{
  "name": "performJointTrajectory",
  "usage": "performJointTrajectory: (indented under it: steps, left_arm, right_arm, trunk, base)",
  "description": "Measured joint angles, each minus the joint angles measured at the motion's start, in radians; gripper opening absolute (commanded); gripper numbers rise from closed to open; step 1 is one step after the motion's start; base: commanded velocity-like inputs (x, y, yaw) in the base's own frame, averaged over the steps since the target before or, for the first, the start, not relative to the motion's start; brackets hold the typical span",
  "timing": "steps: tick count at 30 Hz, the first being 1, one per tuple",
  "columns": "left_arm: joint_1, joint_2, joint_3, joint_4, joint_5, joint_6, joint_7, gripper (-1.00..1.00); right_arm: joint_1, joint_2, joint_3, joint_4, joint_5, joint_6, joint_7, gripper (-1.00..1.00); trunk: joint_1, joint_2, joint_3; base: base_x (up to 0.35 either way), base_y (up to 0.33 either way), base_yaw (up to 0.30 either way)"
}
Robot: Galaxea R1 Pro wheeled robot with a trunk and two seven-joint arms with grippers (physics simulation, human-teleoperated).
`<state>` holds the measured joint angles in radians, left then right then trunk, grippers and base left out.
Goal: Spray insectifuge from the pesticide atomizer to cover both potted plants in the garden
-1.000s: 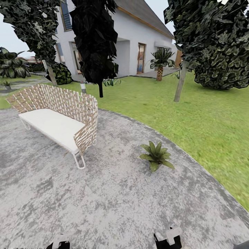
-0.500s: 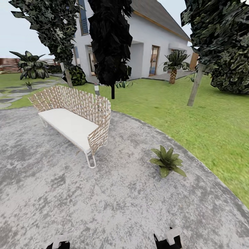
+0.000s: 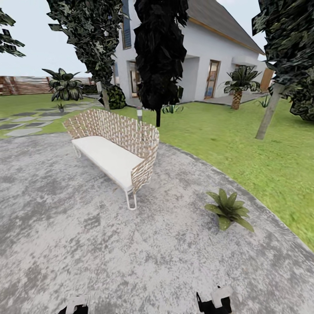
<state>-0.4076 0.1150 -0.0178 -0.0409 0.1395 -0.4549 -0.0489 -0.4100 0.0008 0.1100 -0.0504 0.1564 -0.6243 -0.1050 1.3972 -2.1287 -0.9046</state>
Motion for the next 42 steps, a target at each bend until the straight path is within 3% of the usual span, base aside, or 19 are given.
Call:
performJointTrajectory:
  steps: [5,42]
  left_arm:
    - [0.000,-0.001,0.001,-0.001,0.000,0.000,0.000,-1.00]
    - [0.000,-0.002,0.000,-0.002,0.000,0.001,0.000,-1.00]
  right_arm:
    - [0.001,0.001,0.002,0.000,0.001,0.001,-0.038,1.00]
    - [0.004,0.001,0.002,0.000,0.002,-0.001,-0.046,1.00]
  trunk:
    - [0.000,0.000,0.005]
    - [0.000,0.000,0.027]
  base:
    - [-0.042,0.194,0.237]
    - [0.000,0.002,0.237]
